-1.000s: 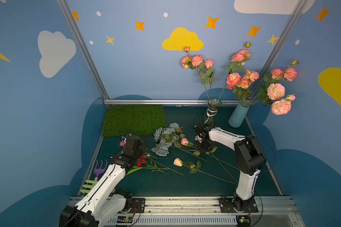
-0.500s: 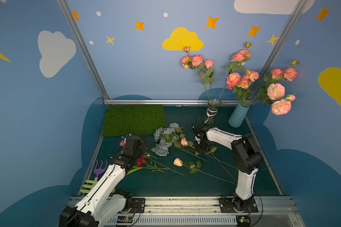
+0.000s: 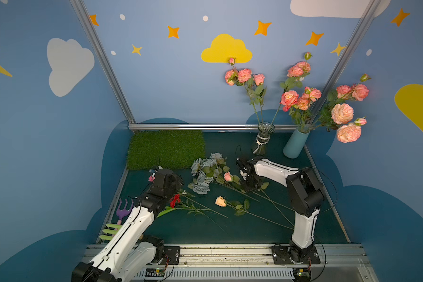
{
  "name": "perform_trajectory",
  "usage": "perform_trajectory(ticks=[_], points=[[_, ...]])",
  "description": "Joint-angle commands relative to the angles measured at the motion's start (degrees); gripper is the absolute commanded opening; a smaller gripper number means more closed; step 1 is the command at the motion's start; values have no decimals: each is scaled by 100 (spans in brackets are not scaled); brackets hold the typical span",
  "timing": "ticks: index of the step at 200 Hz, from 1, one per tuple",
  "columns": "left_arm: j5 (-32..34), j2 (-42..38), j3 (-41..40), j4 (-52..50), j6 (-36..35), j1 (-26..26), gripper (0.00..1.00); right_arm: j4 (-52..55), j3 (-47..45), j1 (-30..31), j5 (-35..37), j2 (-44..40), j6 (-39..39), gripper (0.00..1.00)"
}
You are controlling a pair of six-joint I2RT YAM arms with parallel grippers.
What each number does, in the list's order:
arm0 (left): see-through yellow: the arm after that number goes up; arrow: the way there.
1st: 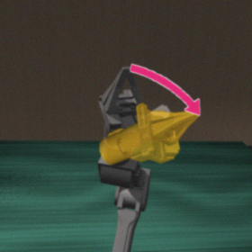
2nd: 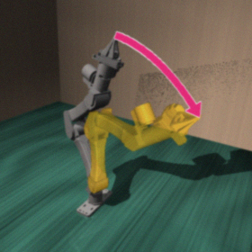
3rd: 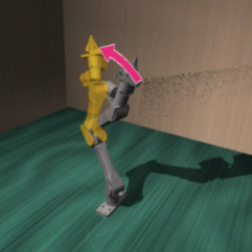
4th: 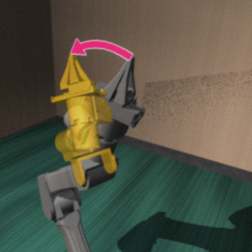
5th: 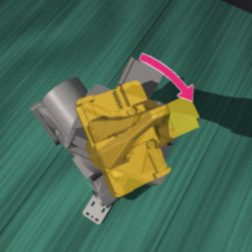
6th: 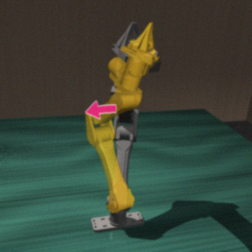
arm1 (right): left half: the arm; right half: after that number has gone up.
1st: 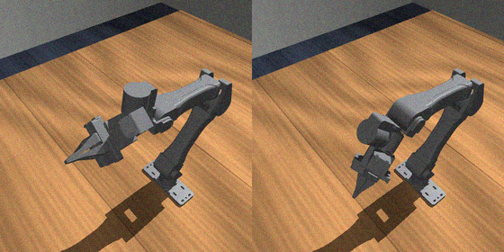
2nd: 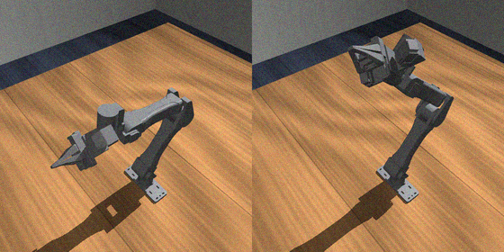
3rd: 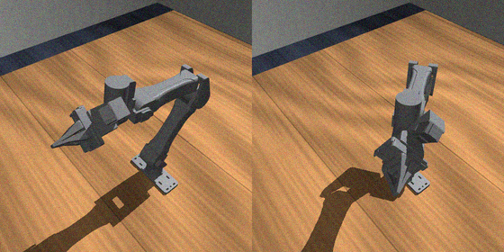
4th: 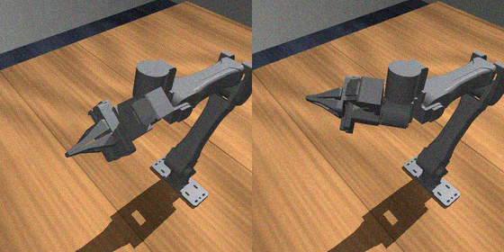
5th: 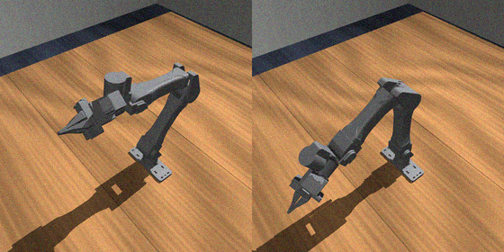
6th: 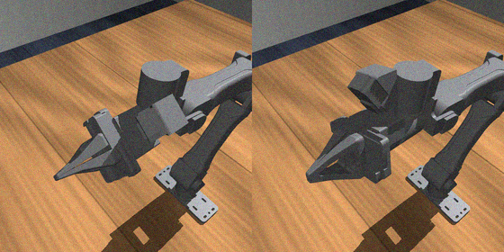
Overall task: Place the pink flowers into the vase
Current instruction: Pick up the flower at the center of the board.
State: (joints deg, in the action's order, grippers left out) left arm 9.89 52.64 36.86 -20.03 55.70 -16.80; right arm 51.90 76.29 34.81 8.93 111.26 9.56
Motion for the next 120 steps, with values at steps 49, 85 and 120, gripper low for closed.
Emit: perform_trajectory(ticks=[49, 85, 120], points=[[159, -267, 165, -310, -55, -29, 62, 390, -29, 54, 232, 213, 1, 28], [173, -281, 190, -339, -60, -31, 62, 372, -61, 5, 312, 358, 3, 25], [188, -320, 176, -338, -46, -28, 62, 330, -47, -39, 232, 364, -22, 4]])
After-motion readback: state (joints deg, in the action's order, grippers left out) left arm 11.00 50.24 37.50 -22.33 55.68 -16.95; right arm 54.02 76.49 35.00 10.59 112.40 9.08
